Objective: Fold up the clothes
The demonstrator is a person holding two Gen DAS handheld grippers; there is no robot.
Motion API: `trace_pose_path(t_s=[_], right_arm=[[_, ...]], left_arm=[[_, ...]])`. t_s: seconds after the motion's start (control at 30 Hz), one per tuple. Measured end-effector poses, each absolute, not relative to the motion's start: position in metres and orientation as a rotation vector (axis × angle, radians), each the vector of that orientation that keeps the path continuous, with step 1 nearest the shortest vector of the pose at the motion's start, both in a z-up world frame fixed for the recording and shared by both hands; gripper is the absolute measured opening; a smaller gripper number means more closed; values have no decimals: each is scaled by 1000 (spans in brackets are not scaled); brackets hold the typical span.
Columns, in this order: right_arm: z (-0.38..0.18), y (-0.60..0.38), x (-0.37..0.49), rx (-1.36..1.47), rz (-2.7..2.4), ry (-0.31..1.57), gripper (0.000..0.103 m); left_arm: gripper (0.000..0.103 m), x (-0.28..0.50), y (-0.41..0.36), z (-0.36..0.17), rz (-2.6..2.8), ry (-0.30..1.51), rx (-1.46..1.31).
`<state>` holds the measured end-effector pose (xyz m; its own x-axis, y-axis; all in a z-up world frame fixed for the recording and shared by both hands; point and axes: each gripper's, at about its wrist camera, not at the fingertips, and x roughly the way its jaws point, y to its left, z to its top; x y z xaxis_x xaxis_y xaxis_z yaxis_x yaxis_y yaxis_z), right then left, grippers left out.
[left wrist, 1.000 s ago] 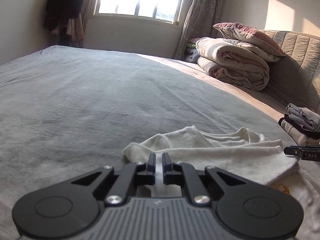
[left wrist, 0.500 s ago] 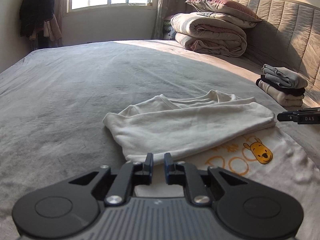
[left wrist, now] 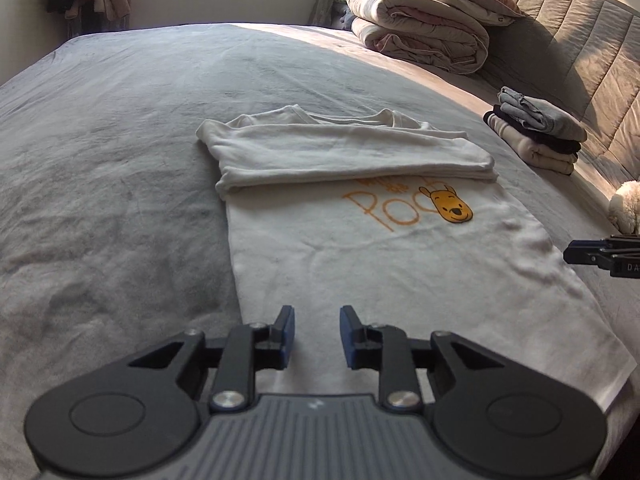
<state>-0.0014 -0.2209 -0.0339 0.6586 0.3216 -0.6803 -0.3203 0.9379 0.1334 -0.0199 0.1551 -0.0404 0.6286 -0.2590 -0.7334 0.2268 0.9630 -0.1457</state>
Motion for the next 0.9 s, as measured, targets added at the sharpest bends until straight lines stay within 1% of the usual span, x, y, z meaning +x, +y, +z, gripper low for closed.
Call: trace_pose_path(t_s=[0.1, 0.37, 0.63, 0.73, 0.9], right_arm=[[-39, -222, -22, -7, 380, 796, 37], [-47, -236, -68, 9, 387, 827, 38], [-43, -236, -102, -50, 380, 914, 38], [-42, -237, -113, -62, 391, 946, 39], [-37, -246, -128, -41, 402, 983, 39]], left_arm=[[26, -39, 155, -45, -281, 872, -38], [27, -101, 160, -46, -302, 869, -32], [27, -142, 153, -40, -356, 901, 93], [27, -151, 154, -39, -368, 922, 97], [38, -155, 171, -34, -365, 969, -15]])
